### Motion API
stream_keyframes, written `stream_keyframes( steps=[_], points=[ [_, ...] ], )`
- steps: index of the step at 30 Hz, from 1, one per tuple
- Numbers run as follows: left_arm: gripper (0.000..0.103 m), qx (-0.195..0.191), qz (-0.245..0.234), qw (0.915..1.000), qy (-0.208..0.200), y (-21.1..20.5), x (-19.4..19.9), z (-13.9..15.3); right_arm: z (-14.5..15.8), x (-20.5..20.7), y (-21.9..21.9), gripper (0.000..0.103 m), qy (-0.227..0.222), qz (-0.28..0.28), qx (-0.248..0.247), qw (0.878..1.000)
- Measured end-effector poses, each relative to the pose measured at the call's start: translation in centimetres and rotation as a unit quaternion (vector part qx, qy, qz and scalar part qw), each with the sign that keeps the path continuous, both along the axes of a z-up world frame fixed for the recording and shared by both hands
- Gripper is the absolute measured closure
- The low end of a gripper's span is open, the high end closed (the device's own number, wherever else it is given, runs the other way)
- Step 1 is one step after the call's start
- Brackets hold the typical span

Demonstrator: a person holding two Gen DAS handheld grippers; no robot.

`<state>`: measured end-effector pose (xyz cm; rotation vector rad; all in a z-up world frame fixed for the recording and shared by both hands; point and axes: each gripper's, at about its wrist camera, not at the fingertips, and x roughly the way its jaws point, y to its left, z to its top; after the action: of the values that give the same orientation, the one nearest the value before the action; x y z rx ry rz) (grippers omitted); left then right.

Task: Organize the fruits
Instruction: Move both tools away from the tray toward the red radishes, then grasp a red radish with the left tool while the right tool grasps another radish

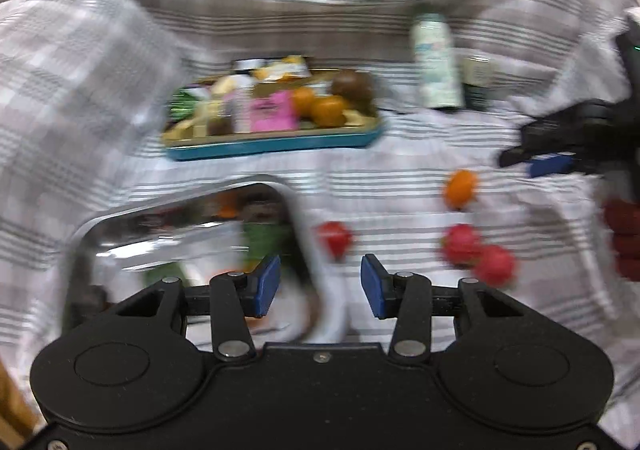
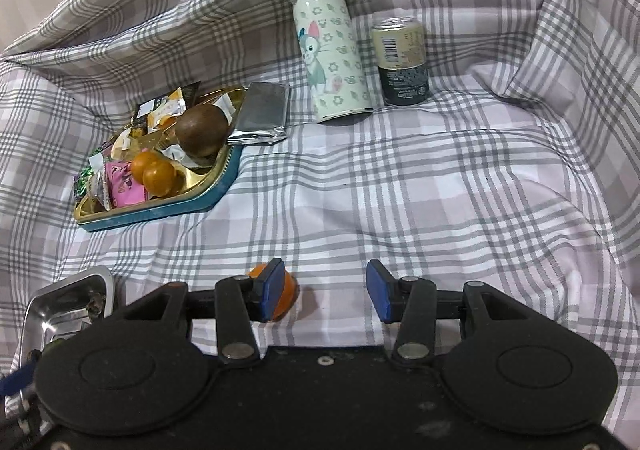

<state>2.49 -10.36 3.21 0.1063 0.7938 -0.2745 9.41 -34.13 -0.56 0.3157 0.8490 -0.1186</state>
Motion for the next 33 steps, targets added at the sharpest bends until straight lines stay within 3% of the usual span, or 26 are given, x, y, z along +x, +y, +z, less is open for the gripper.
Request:
stream_keyframes(
  steps=[11, 18, 26, 33],
  points=[
    [0.051, -0.033, -0.069, 0.9963, 0.038, -8.0, -1.3, -2.2, 0.2, -0.6, -0.6, 0.055, -0.002, 0.001, -0.008, 1.000],
    [0.051, -0.039, -0.054, 0.9964, 0.052, -10.0, -0.6, -3.3, 0.5, -1.0, -1.0, 0.055, -0.004, 0.006, -0.020, 1.000],
    [0.050, -0.056, -0.013, 0.9959, 0.069, -10.1, 0.4, -4.4, -0.4, -0.7, 0.0, 0.055, 0.034, 0.095, 0.001, 0.995],
    [0.051, -0.070, 0.003, 0.9955, 0.064, -10.5, 0.6, -4.6, -0.8, -0.8, 2.1, 0.055, 0.055, 0.176, 0.029, 0.982]
  ],
)
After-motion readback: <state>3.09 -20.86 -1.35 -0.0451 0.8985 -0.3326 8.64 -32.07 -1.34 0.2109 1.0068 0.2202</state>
